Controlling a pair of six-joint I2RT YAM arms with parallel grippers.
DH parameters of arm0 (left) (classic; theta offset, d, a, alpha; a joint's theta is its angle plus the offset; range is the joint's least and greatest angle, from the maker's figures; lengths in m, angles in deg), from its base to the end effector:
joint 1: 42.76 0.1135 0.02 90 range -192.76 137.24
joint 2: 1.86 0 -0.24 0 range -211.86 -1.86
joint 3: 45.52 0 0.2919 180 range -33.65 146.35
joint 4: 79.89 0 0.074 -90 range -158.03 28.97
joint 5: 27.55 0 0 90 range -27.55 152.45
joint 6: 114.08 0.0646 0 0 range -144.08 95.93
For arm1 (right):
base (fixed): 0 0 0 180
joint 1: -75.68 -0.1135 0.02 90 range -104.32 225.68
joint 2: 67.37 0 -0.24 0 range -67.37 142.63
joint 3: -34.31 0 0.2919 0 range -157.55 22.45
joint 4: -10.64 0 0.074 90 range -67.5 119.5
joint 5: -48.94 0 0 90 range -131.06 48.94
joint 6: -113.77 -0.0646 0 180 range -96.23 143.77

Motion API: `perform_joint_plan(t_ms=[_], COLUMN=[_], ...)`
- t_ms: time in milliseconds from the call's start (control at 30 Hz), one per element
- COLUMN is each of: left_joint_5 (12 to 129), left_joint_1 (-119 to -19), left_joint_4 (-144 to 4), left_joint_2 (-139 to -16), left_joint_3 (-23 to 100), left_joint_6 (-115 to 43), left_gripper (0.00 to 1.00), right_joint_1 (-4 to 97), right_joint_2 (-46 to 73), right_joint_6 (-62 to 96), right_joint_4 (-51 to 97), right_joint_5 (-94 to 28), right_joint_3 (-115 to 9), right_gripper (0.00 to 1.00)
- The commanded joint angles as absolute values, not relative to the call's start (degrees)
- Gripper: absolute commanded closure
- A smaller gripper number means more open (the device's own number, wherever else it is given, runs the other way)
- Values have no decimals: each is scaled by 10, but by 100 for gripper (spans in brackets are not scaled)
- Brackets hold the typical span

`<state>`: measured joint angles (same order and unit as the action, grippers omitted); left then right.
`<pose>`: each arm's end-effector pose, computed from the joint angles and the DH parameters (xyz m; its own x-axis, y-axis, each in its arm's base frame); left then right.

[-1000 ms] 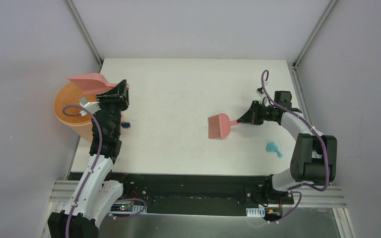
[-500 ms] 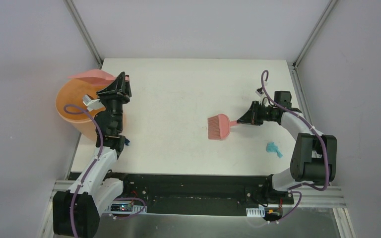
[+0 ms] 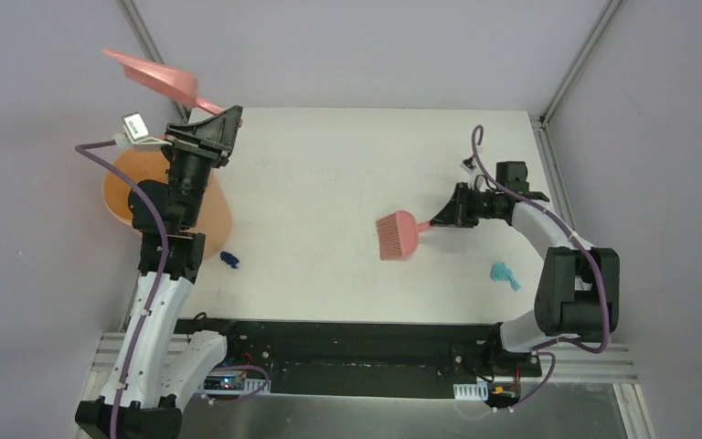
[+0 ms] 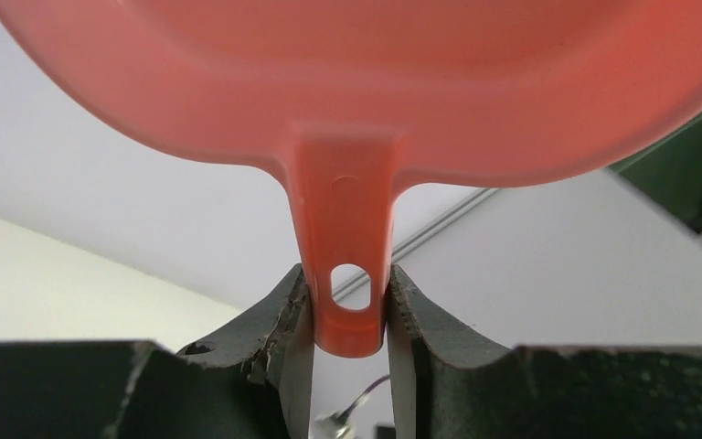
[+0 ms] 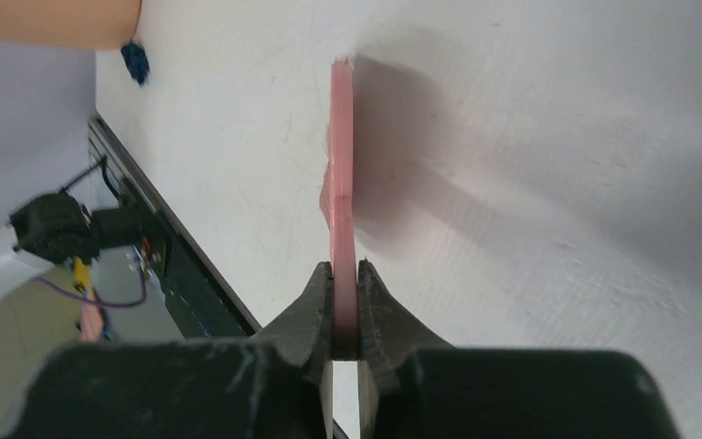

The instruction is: Sweep away the paper scraps from the table

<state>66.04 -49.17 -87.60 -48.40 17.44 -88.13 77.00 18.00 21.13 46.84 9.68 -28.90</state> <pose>0.2592 -0.0332 0.4268 0.0265 -0.9060 -0.4224 0.4389 0.3902 -0.8094 0.3323 0.0424 0.1448 -0.8683 0.0492 -0.4937 -0.3519 0.6404 0.6827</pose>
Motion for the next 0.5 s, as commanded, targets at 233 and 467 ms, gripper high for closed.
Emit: perform_joint_plan(t_ms=[233,467], left_joint_5=[704,670], left_joint_1=[-505,-513], left_joint_4=[-384,-250], left_joint_2=[-447,-435], left_joint_3=[315,371], left_joint_6=[-595,-564], left_gripper=[100,100], right_joint_1=[503,371], right_joint_2=[237,360], right_joint_6=[211,153], right_joint_4=[554,543], right_joint_5=[76,119], right_joint_3=[-469,-612], right_gripper=[100,100])
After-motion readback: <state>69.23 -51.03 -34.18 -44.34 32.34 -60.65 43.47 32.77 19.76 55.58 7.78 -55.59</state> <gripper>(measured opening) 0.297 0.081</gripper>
